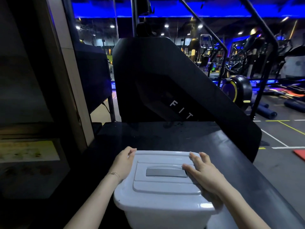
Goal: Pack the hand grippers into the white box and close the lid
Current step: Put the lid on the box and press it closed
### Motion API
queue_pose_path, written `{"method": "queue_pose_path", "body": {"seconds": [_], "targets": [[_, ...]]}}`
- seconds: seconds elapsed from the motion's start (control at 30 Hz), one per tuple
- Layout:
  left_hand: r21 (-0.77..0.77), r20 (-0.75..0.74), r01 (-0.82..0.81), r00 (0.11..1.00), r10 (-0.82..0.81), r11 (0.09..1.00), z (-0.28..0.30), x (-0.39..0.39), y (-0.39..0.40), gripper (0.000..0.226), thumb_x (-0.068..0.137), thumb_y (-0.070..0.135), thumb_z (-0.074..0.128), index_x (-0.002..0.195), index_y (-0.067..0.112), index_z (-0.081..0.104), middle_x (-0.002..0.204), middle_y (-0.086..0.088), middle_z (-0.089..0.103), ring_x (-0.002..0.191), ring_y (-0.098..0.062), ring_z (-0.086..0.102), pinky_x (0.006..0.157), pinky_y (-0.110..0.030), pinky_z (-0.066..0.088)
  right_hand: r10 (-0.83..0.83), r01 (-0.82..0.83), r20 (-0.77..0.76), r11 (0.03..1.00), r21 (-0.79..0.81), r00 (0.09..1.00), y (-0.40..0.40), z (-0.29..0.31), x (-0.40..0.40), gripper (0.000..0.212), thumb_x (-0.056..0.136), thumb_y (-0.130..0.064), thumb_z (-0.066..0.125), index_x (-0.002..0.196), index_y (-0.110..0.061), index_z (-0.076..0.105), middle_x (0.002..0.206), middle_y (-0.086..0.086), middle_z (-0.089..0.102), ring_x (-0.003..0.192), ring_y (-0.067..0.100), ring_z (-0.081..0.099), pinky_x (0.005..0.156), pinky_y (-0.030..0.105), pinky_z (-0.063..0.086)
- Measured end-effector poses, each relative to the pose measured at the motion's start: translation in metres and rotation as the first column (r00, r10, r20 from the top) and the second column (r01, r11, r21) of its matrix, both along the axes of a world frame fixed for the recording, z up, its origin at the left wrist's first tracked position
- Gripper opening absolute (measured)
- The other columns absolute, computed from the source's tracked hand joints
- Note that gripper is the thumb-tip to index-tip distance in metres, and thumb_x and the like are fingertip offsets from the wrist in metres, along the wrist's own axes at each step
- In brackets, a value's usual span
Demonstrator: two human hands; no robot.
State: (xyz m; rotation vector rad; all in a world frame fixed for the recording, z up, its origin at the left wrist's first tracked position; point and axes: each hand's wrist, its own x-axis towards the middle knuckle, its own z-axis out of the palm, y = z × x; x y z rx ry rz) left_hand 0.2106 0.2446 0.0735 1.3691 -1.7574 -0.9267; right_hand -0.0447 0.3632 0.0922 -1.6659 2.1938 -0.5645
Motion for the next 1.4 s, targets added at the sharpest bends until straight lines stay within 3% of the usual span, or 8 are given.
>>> {"method": "queue_pose_path", "body": {"seconds": [0.1,0.27,0.5,0.7,1.07,1.2,1.3,1.4], "targets": [[0.051,-0.101,-0.06,0.993,0.065,0.997,0.002,-0.003,-0.009,0.014,0.092,0.023,0.055,0.083,0.017,0.064,0.075,0.0,0.061,0.073,-0.018,0.053,0.071,-0.03,0.044,-0.001,0.001,0.01,1.0,-0.006,1.0,-0.001,-0.003,-0.002,0.065,0.087,-0.064,0.037,0.144,-0.036,0.023,0.156,-0.003,0.005,0.138,0.021,0.03,0.105,0.038,0.036],[0.076,-0.218,-0.067,0.972,0.082,0.995,0.001,-0.004,-0.012,0.005,0.088,0.014,0.062,0.087,0.015,0.067,0.084,-0.003,0.064,0.076,-0.015,0.057,0.067,-0.023,0.047,0.003,-0.003,-0.004,1.0,-0.02,1.0,-0.004,-0.007,-0.003,0.065,0.088,-0.063,0.037,0.145,-0.035,0.022,0.156,-0.001,0.005,0.138,0.025,0.03,0.108,0.041,0.033],[0.093,-0.149,-0.06,0.986,0.073,0.994,0.002,0.001,-0.01,0.007,0.089,0.021,0.06,0.09,0.019,0.067,0.093,0.0,0.069,0.09,-0.018,0.063,0.084,-0.034,0.051,-0.009,0.009,0.103,1.0,-0.004,0.995,-0.008,-0.003,-0.008,0.057,0.087,-0.058,0.045,0.137,-0.032,0.036,0.145,0.0,0.02,0.126,0.025,0.045,0.102,0.036,0.037],[0.108,-0.081,-0.048,0.995,0.057,0.993,0.008,-0.001,-0.006,0.013,0.09,0.026,0.054,0.09,0.018,0.065,0.091,-0.004,0.069,0.085,-0.02,0.062,0.082,-0.038,0.051,-0.096,0.084,-0.152,0.993,-0.08,0.984,-0.021,0.005,0.003,0.045,0.093,-0.046,0.038,0.13,-0.02,0.044,0.128,0.008,0.04,0.113,0.034,0.047,0.089,0.038,0.04],[-0.066,0.153,-0.13,0.978,0.139,0.989,0.01,-0.003,0.005,0.02,0.093,0.029,0.046,0.095,0.021,0.064,0.096,-0.001,0.066,0.088,-0.023,0.061,0.07,-0.032,0.049,-0.028,0.027,-0.011,0.999,-0.039,1.0,-0.024,0.0,-0.003,0.069,0.087,-0.061,0.044,0.143,-0.023,0.029,0.146,0.003,0.031,0.133,0.024,0.032,0.098,0.041,0.036],[-0.255,0.496,-0.065,0.848,0.188,0.965,0.017,-0.013,0.025,0.032,0.097,0.034,0.039,0.124,0.022,0.052,0.131,-0.004,0.048,0.122,-0.024,0.04,0.097,-0.036,0.035,-0.02,-0.025,-0.276,0.987,-0.159,0.961,-0.019,-0.001,0.001,0.061,0.091,-0.055,0.043,0.142,-0.023,0.035,0.147,0.006,0.03,0.132,0.029,0.032,0.102,0.038,0.034],[-0.131,0.613,0.111,0.79,-0.008,0.985,0.012,-0.019,0.046,0.05,0.096,0.049,0.033,0.142,0.03,0.033,0.158,0.002,0.011,0.145,-0.02,0.001,0.116,-0.044,0.013,0.075,-0.191,-0.466,0.959,-0.208,0.882,-0.019,0.002,0.009,0.036,0.096,-0.037,0.04,0.13,-0.028,0.049,0.138,0.0,0.044,0.128,0.023,0.037,0.1,0.033,0.034],[-0.069,0.671,0.157,0.738,-0.071,0.985,0.009,-0.016,0.046,0.055,0.096,0.055,0.025,0.147,0.036,0.019,0.159,0.007,-0.006,0.145,-0.017,-0.016,0.118,-0.048,0.006,0.182,-0.219,-0.4,0.974,-0.049,0.898,-0.016,0.008,0.024,0.039,0.096,-0.044,0.035,0.128,-0.028,0.048,0.145,-0.002,0.036,0.137,0.021,0.025,0.108,0.04,0.023]]}}
